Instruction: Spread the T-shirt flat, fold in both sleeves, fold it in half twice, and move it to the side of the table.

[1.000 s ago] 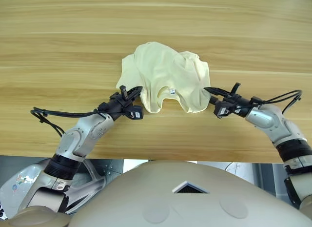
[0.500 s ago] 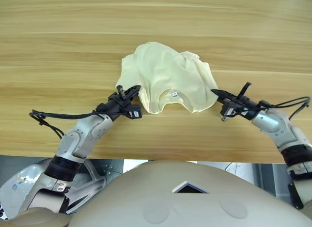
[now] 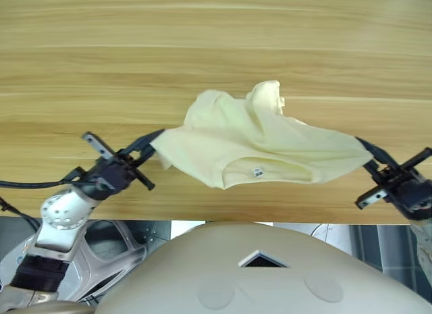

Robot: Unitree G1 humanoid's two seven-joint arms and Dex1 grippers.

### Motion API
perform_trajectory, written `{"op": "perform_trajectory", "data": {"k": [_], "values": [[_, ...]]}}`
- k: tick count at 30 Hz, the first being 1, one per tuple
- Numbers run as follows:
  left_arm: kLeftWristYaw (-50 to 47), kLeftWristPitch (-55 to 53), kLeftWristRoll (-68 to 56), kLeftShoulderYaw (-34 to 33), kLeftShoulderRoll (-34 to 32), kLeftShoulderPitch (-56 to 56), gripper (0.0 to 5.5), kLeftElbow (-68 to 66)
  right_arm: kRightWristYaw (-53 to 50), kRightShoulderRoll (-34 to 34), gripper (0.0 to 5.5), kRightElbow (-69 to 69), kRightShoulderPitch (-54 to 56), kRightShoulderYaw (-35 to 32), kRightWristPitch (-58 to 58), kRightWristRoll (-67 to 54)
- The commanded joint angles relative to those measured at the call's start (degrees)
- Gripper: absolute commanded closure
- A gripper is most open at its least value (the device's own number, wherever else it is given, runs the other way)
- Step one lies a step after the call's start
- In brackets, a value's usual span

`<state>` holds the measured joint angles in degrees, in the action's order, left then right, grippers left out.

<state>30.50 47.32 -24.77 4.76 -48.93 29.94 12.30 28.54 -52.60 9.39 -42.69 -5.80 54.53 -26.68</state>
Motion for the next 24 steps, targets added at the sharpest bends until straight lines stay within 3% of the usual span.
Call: {"op": "perform_trajectory", "data": {"k": [1, 5, 7, 9, 11, 13, 15, 17, 21, 24], "values": [[7.4, -4.4, -8.3, -1.0, 3.6, -12.1, 5.50, -7.5, 6.3, 2.3, 5.49, -1.5, 13.2, 3.2, -6.7, -7.3], [10.5, -9.9, -3.0, 3.2, 16.5, -36.9, 5.50, -26.8, 5.3, 14.0, 5.49, -19.6, 43.6, 9.3, -15.6, 3.4], [1.4, -11.2, 4.5, 2.4, 24.2, -56.1, 5.50, -44.4, -9.6, 19.9, 5.49, -39.2, 64.8, 10.2, -18.4, 17.8], [-17.9, -14.4, 17.0, 4.4, 28.7, -76.9, 5.50, -62.0, -32.0, 23.2, 5.49, -58.2, 87.0, 12.8, -24.6, 30.2], [-42.4, -24.2, 28.2, 9.0, 30.7, -96.6, 5.50, -73.8, -54.1, 24.4, 5.49, -70.4, 106.2, 13.9, -31.9, 35.5], [-55.6, -26.4, 31.6, 8.6, 30.8, -108.2, 5.50, -77.8, -70.1, 23.3, 5.49, -73.4, 115.9, 12.8, -32.3, 39.2], [-55.4, -21.9, 27.8, 3.7, 30.2, -111.6, 5.50, -78.0, -76.6, 21.1, 5.49, -72.6, 117.7, 10.9, -28.7, 40.9], [-45.1, -17.0, 19.6, -2.5, 30.0, -109.2, 5.50, -78.0, -74.8, 19.2, 5.49, -71.9, 114.5, 9.0, -23.6, 39.9], [-14.0, -12.3, 9.6, -7.4, 26.3, -91.4, 5.50, -76.1, -47.3, 16.2, 5.49, -68.3, 95.1, 7.1, -11.3, 31.3], [2.1, -4.8, 10.0, -5.7, 22.3, -71.1, 5.50, -69.6, -30.9, 12.0, 5.49, -53.0, 69.0, 8.5, -4.7, 23.9]]}}
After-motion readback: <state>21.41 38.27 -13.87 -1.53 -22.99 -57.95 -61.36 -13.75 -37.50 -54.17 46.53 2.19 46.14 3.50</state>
